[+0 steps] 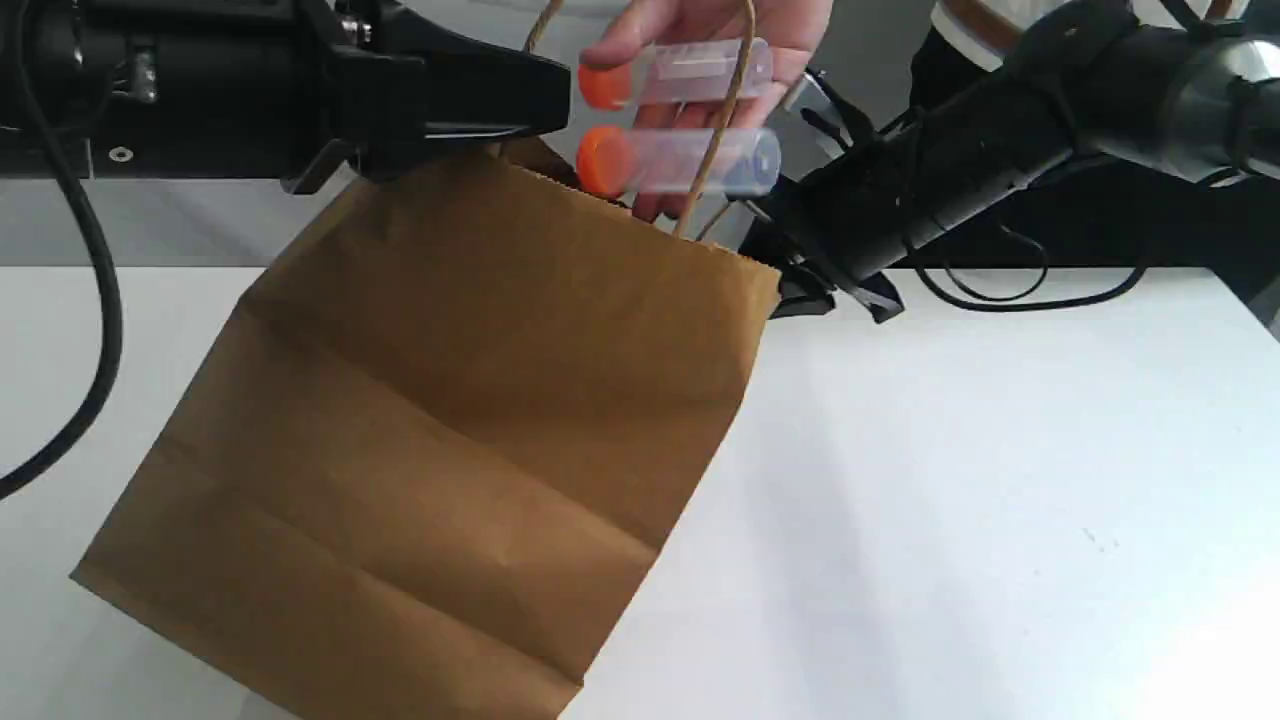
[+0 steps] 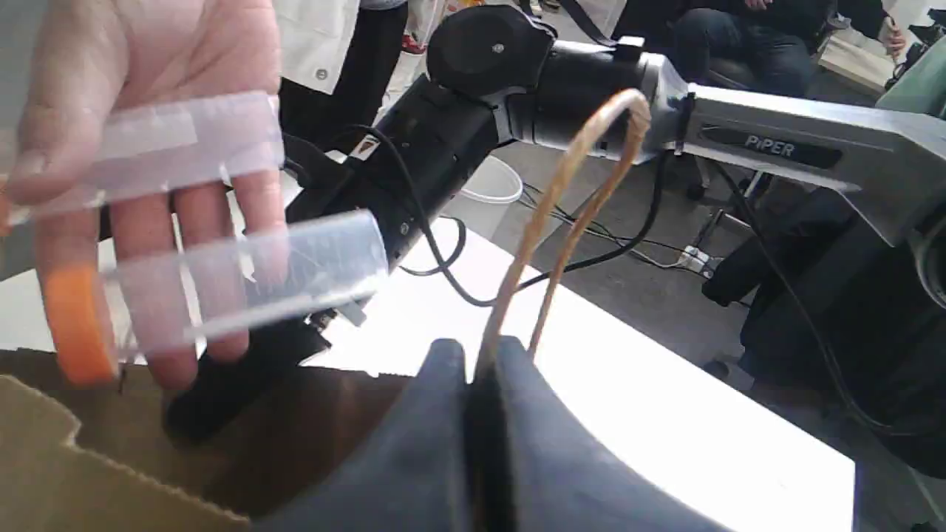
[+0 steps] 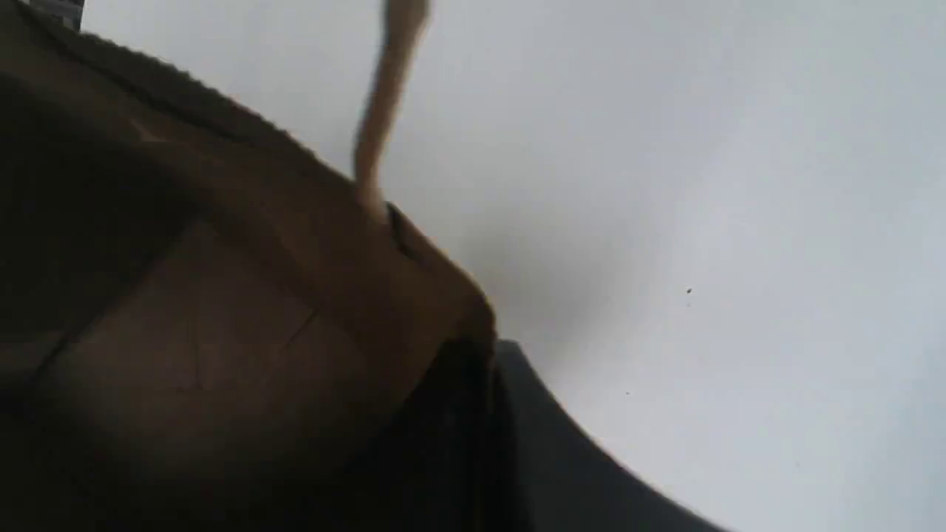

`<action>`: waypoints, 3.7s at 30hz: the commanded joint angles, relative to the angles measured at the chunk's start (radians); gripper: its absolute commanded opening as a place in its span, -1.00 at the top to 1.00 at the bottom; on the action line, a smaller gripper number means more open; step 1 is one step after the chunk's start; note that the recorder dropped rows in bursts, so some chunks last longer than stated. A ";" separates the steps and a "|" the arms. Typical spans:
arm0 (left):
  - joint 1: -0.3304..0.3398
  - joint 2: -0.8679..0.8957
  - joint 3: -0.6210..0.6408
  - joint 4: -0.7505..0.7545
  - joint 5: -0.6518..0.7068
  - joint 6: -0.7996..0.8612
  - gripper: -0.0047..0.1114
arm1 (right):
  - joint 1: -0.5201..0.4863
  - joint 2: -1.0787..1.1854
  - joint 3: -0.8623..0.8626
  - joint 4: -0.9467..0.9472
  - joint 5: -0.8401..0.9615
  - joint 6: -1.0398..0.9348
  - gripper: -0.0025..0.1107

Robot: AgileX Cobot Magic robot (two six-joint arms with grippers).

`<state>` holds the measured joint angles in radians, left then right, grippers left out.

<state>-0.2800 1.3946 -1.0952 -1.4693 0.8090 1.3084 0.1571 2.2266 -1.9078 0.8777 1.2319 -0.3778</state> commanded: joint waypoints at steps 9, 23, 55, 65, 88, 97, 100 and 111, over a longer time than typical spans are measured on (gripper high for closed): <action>0.002 0.002 -0.004 -0.008 0.025 0.001 0.92 | -0.008 -0.001 -0.002 -0.007 -0.011 -0.016 0.96; 0.002 0.002 -0.004 -0.008 0.028 0.003 0.92 | -0.010 -0.001 -0.002 -0.016 -0.011 -0.018 0.96; -0.003 -0.077 0.331 -0.275 -0.058 0.231 0.92 | 0.009 -0.206 -0.084 -0.078 -0.011 -0.016 0.96; -0.004 -0.077 0.334 -0.275 -0.156 0.241 0.92 | 0.034 -0.208 -0.084 -0.140 -0.011 0.023 0.96; -0.004 -0.077 0.334 -0.275 -0.370 0.237 -0.12 | 0.091 -0.176 -0.084 -0.212 -0.011 0.042 0.96; -0.004 -0.077 0.332 -0.275 -0.345 0.238 -0.11 | 0.091 -0.176 -0.084 -0.212 -0.011 0.046 0.96; -0.004 -0.077 0.303 -0.275 -0.298 0.240 -0.11 | 0.091 -0.176 -0.084 -0.214 -0.011 0.059 0.96; -0.001 -0.077 0.178 -0.271 -0.332 0.238 -0.11 | 0.091 -0.176 -0.084 -0.221 -0.015 0.073 0.96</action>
<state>-0.2800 1.3274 -0.9083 -1.7402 0.4963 1.5453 0.2469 2.0497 -1.9848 0.6558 1.2197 -0.3118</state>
